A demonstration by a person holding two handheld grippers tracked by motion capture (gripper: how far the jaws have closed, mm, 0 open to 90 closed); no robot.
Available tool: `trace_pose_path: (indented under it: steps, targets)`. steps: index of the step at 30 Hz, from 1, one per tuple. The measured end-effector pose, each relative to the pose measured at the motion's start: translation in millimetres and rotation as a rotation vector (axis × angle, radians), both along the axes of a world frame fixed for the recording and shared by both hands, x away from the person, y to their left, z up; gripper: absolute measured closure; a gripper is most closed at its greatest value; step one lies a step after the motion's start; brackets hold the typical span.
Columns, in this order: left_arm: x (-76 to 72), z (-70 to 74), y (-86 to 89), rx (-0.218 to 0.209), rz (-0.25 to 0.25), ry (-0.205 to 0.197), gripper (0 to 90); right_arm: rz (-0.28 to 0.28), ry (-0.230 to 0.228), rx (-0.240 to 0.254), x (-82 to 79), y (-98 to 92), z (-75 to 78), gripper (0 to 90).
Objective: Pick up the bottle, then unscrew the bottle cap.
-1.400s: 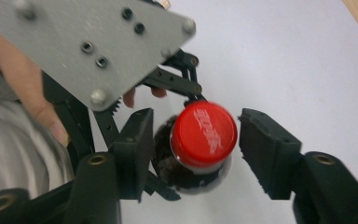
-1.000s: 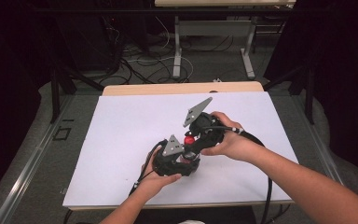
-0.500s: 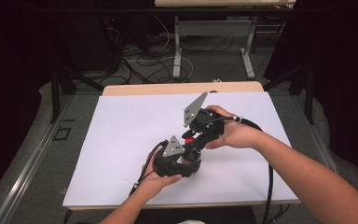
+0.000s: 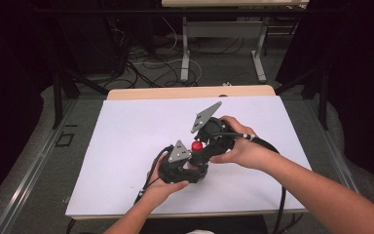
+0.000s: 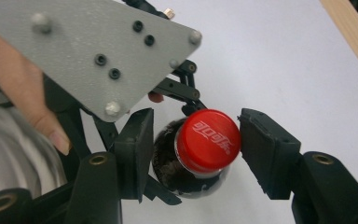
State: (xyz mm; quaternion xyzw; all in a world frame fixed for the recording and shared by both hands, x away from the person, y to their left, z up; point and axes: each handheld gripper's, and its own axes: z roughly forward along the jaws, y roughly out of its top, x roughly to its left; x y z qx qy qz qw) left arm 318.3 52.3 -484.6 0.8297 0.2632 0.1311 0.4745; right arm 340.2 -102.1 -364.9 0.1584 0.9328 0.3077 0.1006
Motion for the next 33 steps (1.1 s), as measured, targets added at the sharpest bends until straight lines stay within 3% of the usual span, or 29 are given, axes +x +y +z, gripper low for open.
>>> trace_pose_path:
  steps: [1, 2, 8, 12, 17, 18, 19, 20, 21, 22, 23, 24, 25, 26, 29, 30, 32, 33]
  targets:
    - [0.3, 0.0, 0.1, -0.001, 0.0, 0.0, 30.1, 0.0, 0.0, 0.0, 0.0, 0.0, 0.0, 45.3]
    - [0.3, -0.2, 0.0, -0.001, 0.003, -0.003, 30.0, -0.046, 0.026, 0.017, -1.5, -1.1, 0.0, 46.4]
    - [1.1, 0.0, 0.9, 0.008, 0.003, 0.001, 30.0, -0.143, 0.028, 0.02, -2.3, -3.8, -0.3, 49.0]
    - [1.8, -0.4, 1.3, 0.012, 0.01, 0.002, 30.1, -0.183, 0.057, 0.034, -2.4, -4.5, -0.4, 55.3]
    - [3.8, -1.6, 1.7, 0.015, -0.001, 0.012, 30.0, -0.183, 0.044, 0.023, -3.7, -1.7, -1.5, 60.3]
    - [3.9, -2.2, 1.6, 0.007, -0.004, 0.015, 30.0, -0.14, 0.038, 0.002, -1.9, -0.7, -0.9, 60.4]
    - [4.0, -2.5, 1.6, 0.009, -0.008, 0.013, 30.0, -0.14, 0.038, 0.002, -1.9, -0.7, -0.9, 60.4]
    - [4.0, -3.1, 1.9, 0.005, -0.013, 0.014, 30.1, -0.079, 0.033, -0.019, 1.9, -0.8, 0.1, 60.4]
    - [4.0, -3.1, 1.9, 0.005, -0.013, 0.014, 30.0, -0.079, 0.033, -0.019, 1.9, -0.8, 0.1, 60.4]
    - [3.7, -2.7, 2.8, 0.011, -0.019, 0.018, 30.0, 0.014, 0.024, -0.034, 5.9, -1.1, 0.3, 60.5]
    - [3.2, -3.7, 2.6, 0.006, -0.015, 0.012, 30.0, 0.014, 0.024, -0.034, 5.9, -1.1, 0.3, 60.5]
    - [2.8, -3.7, 3.3, 0.016, -0.015, 0.013, 30.0, 0.071, 0.028, -0.051, 10.8, -1.9, 1.0, 60.5]
    - [2.5, -3.7, 3.8, 0.019, -0.02, 0.019, 30.0, 0.071, 0.028, -0.051, 10.8, -1.9, 1.0, 60.6]
    - [2.3, -4.4, 3.7, 0.015, -0.015, 0.013, 30.0, 0.151, 0.026, -0.058, 15.3, -2.0, 0.8, 60.6]
    - [1.5, -4.7, 4.3, 0.025, -0.031, 0.018, 30.0, 0.251, 0.03, -0.085, 22.5, -2.6, 2.0, 60.6]
    - [1.7, -4.9, 3.9, 0.022, -0.029, 0.012, 30.0, 0.251, 0.03, -0.085, 22.5, -2.6, 2.0, 60.6]
    - [0.9, -5.5, 3.5, 0.026, -0.022, 0.008, 30.0, 0.305, 0.048, -0.084, 27.5, -4.0, 1.6, 60.4]
    - [0.7, -5.4, 3.9, 0.017, -0.025, 0.025, 30.1, 0.309, 0.054, -0.083, 29.6, -4.4, 1.3, 60.3]
